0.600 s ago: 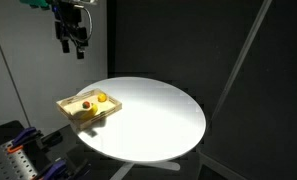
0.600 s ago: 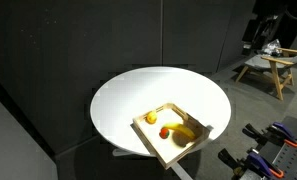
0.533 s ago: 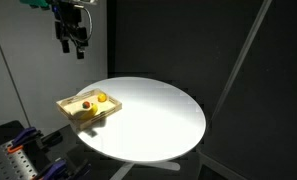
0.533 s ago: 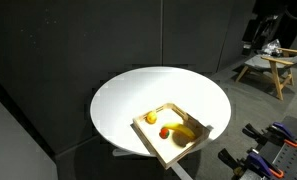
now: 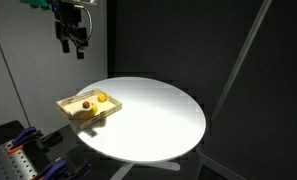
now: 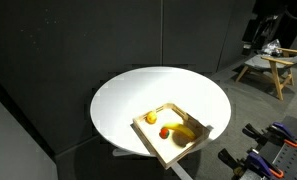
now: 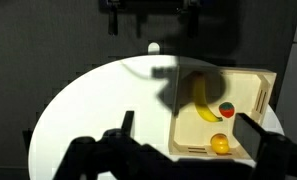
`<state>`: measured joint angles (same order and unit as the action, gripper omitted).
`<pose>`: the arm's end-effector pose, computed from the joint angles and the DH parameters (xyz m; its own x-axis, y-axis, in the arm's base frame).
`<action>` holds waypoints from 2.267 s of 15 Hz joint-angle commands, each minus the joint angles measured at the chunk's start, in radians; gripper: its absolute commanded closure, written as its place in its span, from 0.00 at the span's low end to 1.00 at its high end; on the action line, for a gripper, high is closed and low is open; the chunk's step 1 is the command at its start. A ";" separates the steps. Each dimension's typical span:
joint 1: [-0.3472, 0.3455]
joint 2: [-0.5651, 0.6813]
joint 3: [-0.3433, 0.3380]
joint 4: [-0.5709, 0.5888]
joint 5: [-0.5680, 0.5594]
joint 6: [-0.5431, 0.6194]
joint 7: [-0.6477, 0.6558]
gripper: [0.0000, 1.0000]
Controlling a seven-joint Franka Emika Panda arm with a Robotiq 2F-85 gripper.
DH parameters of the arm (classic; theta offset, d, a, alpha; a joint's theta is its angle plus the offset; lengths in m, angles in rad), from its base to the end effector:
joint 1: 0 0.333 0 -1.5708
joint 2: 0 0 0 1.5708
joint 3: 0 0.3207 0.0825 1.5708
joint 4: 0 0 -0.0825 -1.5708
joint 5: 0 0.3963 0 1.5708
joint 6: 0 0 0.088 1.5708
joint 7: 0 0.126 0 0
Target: Remove the banana from the crate and put it on the table
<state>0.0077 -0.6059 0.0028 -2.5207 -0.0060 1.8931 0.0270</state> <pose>0.3713 0.0034 0.4597 0.9997 -0.0151 -0.0215 -0.0150 -0.9999 0.0078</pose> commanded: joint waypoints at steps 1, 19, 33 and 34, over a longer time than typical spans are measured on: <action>-0.003 0.000 0.002 0.002 0.002 -0.002 -0.002 0.00; -0.003 0.000 0.002 0.002 0.002 -0.002 -0.002 0.00; 0.002 0.070 0.016 0.045 0.008 0.022 0.016 0.00; 0.004 0.086 0.019 0.052 0.010 0.029 0.019 0.00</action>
<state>0.0088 -0.5761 0.0099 -2.5104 -0.0059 1.9083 0.0295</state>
